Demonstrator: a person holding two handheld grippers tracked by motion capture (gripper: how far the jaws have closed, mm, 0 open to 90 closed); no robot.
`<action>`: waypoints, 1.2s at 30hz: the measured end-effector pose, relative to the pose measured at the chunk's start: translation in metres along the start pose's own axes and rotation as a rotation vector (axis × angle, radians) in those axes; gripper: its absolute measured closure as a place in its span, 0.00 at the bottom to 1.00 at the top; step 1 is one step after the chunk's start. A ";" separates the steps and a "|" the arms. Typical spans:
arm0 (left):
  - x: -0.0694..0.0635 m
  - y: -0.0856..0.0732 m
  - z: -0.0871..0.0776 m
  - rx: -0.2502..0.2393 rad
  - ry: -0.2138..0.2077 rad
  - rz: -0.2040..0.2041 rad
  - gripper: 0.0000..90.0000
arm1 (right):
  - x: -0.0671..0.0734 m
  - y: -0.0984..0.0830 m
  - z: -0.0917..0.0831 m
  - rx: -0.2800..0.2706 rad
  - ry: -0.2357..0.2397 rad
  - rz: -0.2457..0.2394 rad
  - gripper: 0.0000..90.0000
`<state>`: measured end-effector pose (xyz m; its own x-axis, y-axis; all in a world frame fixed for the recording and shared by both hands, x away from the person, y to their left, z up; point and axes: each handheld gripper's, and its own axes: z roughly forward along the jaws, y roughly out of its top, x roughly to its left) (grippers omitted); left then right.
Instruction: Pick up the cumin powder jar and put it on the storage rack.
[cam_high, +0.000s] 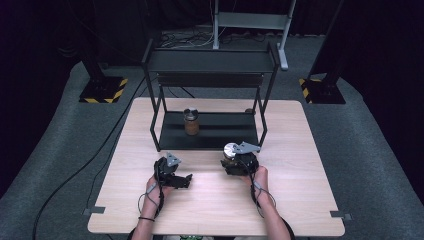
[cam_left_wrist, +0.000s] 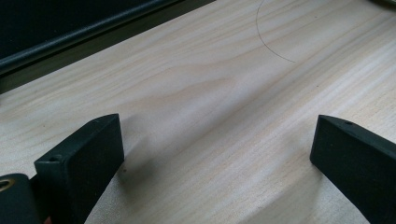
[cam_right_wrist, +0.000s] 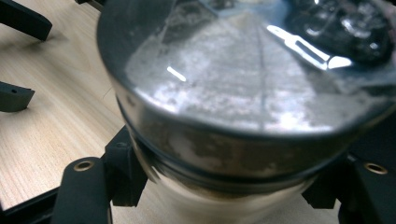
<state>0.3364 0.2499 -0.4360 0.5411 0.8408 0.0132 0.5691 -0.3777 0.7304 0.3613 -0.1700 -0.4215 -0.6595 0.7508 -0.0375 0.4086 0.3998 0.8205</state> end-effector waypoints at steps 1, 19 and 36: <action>0.000 0.000 0.000 0.000 0.000 0.000 0.03 | 0.001 0.000 0.000 -0.002 -0.004 -0.003 0.33; 0.000 0.000 0.000 0.000 0.000 0.000 0.03 | 0.000 0.000 -0.004 -0.008 -0.034 0.010 0.33; 0.000 0.000 0.000 0.000 0.000 0.001 0.03 | 0.001 0.003 -0.007 -0.009 -0.067 0.017 0.34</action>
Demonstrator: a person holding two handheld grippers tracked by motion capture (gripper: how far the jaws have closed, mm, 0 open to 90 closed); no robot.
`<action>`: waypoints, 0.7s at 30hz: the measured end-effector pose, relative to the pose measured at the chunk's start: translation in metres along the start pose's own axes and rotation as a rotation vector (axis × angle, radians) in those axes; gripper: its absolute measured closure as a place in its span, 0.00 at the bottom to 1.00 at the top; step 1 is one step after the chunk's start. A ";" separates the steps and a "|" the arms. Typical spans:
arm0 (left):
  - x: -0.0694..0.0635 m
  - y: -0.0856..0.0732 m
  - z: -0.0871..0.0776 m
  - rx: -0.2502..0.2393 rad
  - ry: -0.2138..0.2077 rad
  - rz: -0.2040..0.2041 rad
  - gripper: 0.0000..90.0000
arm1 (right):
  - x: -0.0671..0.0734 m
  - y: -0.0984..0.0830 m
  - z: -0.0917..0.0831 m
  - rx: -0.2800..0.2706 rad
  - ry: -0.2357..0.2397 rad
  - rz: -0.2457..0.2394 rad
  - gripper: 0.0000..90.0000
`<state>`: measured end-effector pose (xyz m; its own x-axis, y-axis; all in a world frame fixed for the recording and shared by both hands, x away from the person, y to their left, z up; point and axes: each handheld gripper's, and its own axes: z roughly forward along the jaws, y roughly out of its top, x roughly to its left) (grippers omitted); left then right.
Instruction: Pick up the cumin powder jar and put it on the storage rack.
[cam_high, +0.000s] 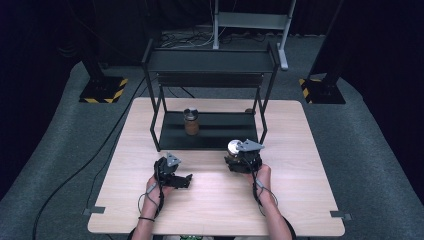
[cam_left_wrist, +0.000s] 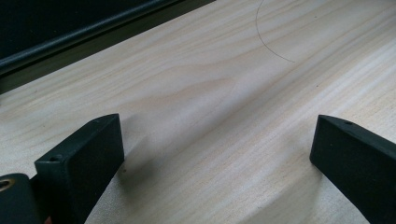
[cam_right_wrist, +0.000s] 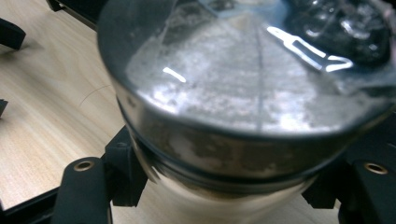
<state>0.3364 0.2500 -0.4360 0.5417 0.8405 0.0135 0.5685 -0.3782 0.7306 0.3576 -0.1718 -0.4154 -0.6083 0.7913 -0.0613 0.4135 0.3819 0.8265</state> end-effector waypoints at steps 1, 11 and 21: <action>0.000 0.000 0.000 0.000 0.000 0.000 0.03 | 0.000 0.000 0.000 -0.002 -0.003 0.003 0.33; 0.000 0.000 0.000 0.000 -0.001 0.000 0.03 | -0.002 0.003 -0.001 0.000 -0.017 0.008 0.33; 0.000 0.000 0.000 0.000 -0.001 0.000 0.03 | -0.003 0.007 0.000 0.007 -0.029 0.010 0.33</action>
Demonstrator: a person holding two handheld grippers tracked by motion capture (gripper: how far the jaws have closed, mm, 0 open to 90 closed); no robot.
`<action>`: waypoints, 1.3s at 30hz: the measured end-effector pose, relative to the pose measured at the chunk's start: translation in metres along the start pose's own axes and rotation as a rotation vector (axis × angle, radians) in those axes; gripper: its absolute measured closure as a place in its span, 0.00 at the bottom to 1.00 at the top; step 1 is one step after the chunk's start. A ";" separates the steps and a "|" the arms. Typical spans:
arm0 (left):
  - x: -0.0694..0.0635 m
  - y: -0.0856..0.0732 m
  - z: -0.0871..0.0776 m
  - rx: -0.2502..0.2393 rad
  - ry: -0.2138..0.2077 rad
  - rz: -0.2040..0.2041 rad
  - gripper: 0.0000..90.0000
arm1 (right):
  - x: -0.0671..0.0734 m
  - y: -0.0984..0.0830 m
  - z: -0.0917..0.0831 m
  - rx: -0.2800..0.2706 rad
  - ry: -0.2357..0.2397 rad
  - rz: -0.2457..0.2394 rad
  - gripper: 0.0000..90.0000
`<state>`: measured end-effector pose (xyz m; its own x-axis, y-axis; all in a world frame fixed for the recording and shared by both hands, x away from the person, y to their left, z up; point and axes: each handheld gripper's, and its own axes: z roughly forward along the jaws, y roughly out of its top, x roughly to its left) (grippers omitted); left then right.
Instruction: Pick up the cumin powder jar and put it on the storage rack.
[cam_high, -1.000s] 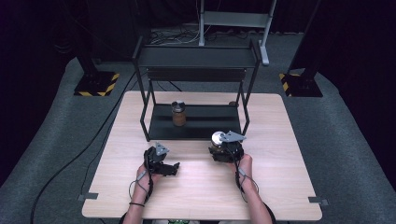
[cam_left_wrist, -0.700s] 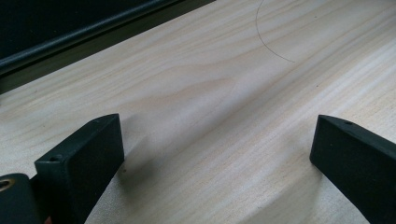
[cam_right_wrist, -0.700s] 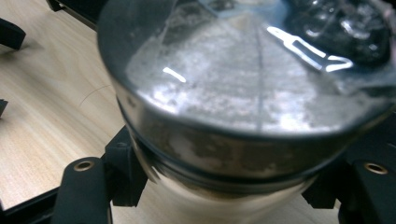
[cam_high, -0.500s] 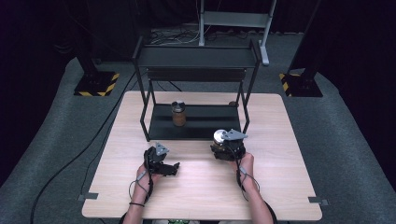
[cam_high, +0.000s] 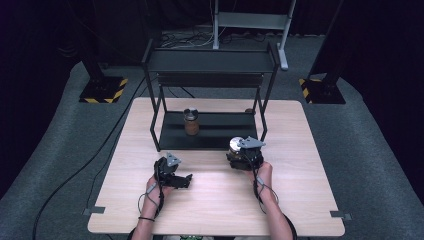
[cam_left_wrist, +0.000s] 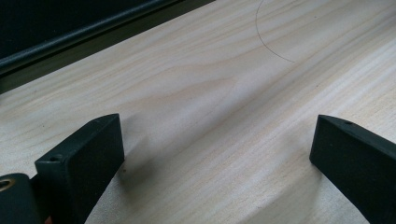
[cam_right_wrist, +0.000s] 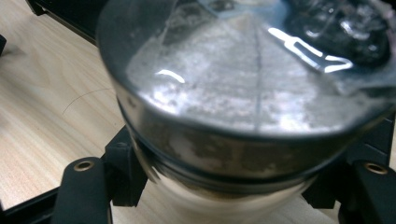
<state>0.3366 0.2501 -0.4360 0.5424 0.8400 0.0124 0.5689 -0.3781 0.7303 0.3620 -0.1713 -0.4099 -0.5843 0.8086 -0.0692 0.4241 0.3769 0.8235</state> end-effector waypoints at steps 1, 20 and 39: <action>0.000 0.000 0.000 -0.001 0.000 -0.002 0.03 | 0.000 0.001 0.000 0.000 -0.003 0.002 0.33; 0.000 0.000 0.000 0.000 -0.001 0.001 0.03 | -0.004 0.011 0.002 0.004 -0.033 0.014 0.33; 0.000 0.000 0.000 0.000 -0.001 0.001 0.03 | -0.009 0.021 0.004 0.001 -0.054 0.016 0.33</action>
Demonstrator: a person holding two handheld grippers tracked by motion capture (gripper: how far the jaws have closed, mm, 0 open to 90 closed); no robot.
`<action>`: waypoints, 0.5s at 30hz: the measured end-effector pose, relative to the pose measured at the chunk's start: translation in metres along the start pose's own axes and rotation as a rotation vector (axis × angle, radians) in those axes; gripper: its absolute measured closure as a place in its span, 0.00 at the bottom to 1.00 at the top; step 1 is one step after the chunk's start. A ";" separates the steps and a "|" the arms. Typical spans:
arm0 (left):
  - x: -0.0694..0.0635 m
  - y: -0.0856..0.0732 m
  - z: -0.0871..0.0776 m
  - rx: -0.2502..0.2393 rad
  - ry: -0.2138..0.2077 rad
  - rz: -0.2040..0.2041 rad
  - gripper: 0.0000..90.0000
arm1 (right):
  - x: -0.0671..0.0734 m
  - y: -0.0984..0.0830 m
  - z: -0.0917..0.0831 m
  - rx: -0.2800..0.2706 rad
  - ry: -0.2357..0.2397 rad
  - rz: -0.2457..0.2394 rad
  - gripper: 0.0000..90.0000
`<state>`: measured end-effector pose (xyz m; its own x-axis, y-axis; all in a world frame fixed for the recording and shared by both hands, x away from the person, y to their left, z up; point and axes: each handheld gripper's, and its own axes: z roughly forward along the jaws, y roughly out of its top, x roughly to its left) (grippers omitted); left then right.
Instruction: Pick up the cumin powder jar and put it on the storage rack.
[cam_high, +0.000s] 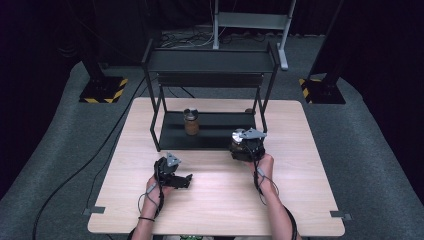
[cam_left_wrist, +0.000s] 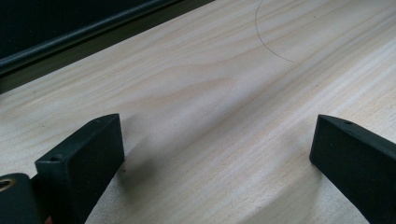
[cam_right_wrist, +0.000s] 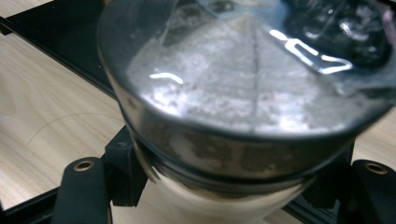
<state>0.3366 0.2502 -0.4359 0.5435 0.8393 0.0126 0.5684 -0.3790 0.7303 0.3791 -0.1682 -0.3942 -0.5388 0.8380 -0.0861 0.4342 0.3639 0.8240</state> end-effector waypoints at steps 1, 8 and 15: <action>0.000 0.000 0.000 -0.001 0.000 -0.001 0.03 | 0.000 0.001 0.000 -0.001 -0.001 0.002 0.33; 0.000 0.000 0.000 0.000 -0.001 -0.003 0.03 | 0.000 0.003 0.001 -0.004 -0.005 -0.001 0.33; 0.000 0.000 0.000 -0.001 -0.001 -0.004 0.03 | -0.001 0.007 0.005 -0.002 -0.008 0.001 0.33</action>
<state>0.3367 0.2503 -0.4361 0.5422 0.8402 0.0090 0.5701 -0.3757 0.7307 0.3860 -0.1640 -0.3909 -0.5329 0.8414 -0.0895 0.4334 0.3623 0.8251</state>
